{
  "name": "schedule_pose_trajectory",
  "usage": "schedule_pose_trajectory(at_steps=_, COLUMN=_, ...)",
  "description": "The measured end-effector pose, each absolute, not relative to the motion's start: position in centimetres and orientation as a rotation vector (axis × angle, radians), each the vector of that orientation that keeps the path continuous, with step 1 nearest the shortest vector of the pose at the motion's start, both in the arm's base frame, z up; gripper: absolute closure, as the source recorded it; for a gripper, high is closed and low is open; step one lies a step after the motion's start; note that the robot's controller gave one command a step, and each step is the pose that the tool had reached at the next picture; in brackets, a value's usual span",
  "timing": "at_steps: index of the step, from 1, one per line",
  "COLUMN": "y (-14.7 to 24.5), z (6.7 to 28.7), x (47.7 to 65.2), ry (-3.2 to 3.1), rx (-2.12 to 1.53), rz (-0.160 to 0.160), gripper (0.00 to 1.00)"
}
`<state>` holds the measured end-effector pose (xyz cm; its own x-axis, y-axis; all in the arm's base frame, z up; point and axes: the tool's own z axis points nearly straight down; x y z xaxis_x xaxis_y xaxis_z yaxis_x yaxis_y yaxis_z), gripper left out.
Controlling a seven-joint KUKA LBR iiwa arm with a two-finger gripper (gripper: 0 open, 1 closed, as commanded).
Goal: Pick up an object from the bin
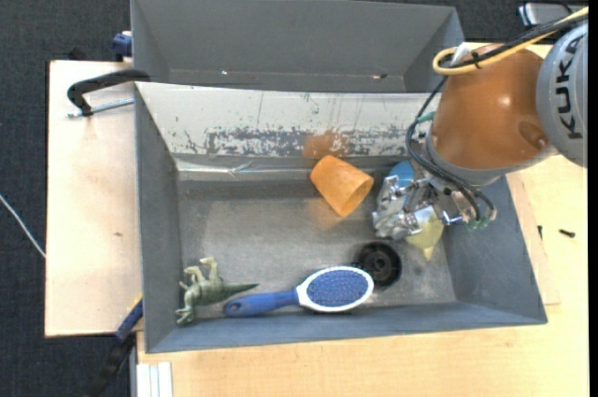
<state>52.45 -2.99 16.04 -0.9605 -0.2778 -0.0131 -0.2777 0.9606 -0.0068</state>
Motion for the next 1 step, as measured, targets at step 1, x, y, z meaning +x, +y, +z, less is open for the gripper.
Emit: schedule_pose_trajectory(at_steps=1, y=-2.55, z=17.9, x=51.56, ry=3.105, rx=-0.415, rz=0.0, gripper=1.0)
